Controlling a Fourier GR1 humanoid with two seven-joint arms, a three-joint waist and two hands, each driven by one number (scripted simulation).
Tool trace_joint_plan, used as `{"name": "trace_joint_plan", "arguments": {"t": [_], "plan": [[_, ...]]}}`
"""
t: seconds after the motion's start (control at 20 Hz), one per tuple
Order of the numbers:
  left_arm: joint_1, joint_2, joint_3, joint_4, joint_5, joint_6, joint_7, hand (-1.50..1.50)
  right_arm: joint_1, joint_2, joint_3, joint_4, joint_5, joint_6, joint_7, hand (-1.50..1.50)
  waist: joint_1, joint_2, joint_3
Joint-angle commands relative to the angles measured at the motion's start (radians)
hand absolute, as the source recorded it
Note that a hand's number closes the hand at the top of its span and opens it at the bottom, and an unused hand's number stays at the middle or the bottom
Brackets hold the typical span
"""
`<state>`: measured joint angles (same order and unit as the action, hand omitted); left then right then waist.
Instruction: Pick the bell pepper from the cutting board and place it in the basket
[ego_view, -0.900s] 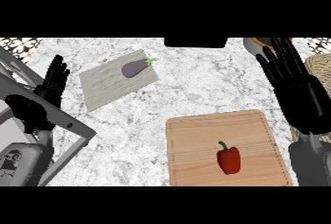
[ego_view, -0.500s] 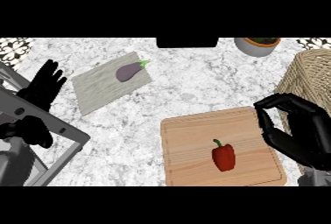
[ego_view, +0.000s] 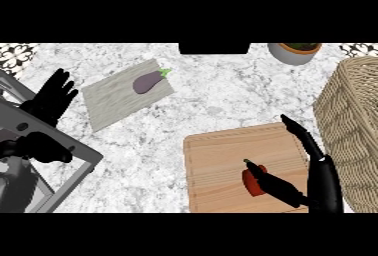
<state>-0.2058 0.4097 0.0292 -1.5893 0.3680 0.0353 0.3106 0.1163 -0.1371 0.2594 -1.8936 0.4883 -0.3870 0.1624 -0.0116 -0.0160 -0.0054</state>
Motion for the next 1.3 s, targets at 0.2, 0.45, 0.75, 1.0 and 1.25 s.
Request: {"name": "trace_joint_plan", "arguments": {"t": [0.2, 0.45, 0.75, 1.0, 1.25], "plan": [[0.058, -0.053, 0.023, -0.068, -0.055, 0.069, -0.087, 0.00, 0.139, -0.082, -0.068, -0.033, 0.436, -0.021, 0.346, -1.50, -0.012, -0.003, -0.016], [0.055, -0.057, 0.015, -0.077, -0.068, 0.042, -0.073, 0.00, 0.195, -0.129, 0.001, -0.147, 0.542, 0.231, 0.547, -1.50, 0.004, 0.003, -0.017], [0.042, -0.101, -0.004, -0.081, -0.097, 0.036, -0.093, 0.00, 0.172, -0.066, 0.145, -0.320, 0.565, 0.502, 0.789, -1.50, 0.046, 0.009, -0.010], [0.035, -0.127, 0.002, -0.076, -0.119, 0.027, -0.113, 0.00, 0.088, 0.033, 0.257, -0.391, 0.640, 0.663, 0.995, -1.50, 0.056, 0.012, -0.004], [0.043, -0.160, 0.002, -0.067, -0.154, 0.037, -0.116, 0.00, 0.075, 0.058, 0.259, -0.371, 0.711, 0.774, 1.070, -1.50, 0.053, 0.013, -0.003]]}}
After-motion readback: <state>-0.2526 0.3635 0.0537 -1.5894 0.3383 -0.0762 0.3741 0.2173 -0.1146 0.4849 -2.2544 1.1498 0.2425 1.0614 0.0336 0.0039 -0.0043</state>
